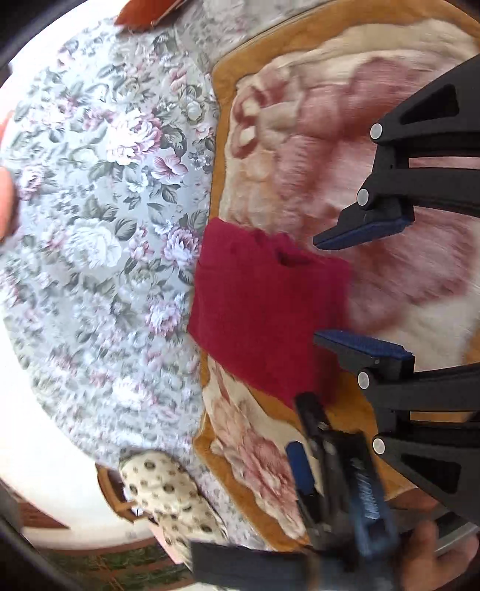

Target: Fold small clothes

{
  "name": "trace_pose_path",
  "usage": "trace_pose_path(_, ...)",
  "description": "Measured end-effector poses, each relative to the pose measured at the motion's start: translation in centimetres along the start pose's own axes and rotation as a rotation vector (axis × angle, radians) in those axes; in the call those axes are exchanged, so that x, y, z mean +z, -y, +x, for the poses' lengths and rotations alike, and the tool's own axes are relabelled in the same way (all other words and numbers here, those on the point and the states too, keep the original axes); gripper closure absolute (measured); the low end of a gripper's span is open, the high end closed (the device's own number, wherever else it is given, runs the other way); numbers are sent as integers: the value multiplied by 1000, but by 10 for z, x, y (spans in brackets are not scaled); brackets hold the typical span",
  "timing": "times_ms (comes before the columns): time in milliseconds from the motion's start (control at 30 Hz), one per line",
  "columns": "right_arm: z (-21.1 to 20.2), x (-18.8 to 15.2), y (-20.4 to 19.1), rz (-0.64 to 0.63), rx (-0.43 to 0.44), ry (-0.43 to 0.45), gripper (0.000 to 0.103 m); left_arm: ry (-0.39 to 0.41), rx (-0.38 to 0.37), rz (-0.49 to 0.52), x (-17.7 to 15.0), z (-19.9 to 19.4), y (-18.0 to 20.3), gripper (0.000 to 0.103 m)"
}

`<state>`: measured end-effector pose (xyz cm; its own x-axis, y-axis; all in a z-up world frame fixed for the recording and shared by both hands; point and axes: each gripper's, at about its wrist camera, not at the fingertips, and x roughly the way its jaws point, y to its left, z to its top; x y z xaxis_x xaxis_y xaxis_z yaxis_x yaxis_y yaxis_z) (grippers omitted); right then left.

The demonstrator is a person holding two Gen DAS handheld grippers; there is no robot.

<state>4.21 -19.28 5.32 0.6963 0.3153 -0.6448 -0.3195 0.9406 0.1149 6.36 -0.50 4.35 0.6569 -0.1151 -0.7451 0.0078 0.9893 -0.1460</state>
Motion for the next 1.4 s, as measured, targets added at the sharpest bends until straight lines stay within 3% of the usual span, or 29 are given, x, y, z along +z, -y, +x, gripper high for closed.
trace_pose_path(100, -17, -34, -15, -26, -17, 36, 60, -24, 41, 9, -12, -13, 1, 22)
trace_pose_path(167, -16, -51, -21, -49, -42, 1, 60, -19, 46, -5, -20, -20, -2, 22)
trace_pose_path(200, -19, -54, -26, -73, -96, -3, 60, -17, 47, -12, -22, -22, -2, 22)
trace_pose_path(300, -26, -54, -30, -89, -140, 50, 60, -35, 46, -38, -27, -22, -7, 22)
trace_pose_path(500, -18, -53, -24, -73, -124, 13, 60, -34, 72, -27, -33, -26, -8, 22)
trace_pose_path(567, -18, -54, -20, -55, -125, 12, 60, -27, 70, -25, -35, -27, -9, 17)
trace_pose_path(633, -19, -55, -20, -47, -122, 10, 60, -32, 71, -24, -38, -26, -10, 0)
trace_pose_path(700, -19, -56, -21, -46, -127, 7, 60, -36, 97, 4, -42, -26, -10, 0)
trace_pose_path(833, -18, -56, -25, -70, -132, 7, 60, 29, 68, 38, -51, -38, -14, 0)
trace_pose_path(900, -19, -56, -26, -73, -131, 10, 60, 124, 63, 74, -58, -54, -15, 0)
trace_pose_path(967, -20, -56, -24, -64, -126, 14, 60, 219, 108, 112, -65, -70, -15, 0)
trace_pose_path(1033, -20, -56, -20, -41, -114, 18, 60, 220, 34, 78, -64, -75, -24, 0)
trace_pose_path(1133, -19, -56, -14, -7, -96, 14, 60, 92, -134, -53, -50, -54, -43, 0)
trace_pose_path(1267, -17, -54, -5, 41, -60, 0, 60, 122, -117, -28, -21, -36, -43, 0)
trace_pose_path(1400, -9, -32, 9, 39, 59, 45, 60, 90, -245, -11, 6, -3, -41, 0)
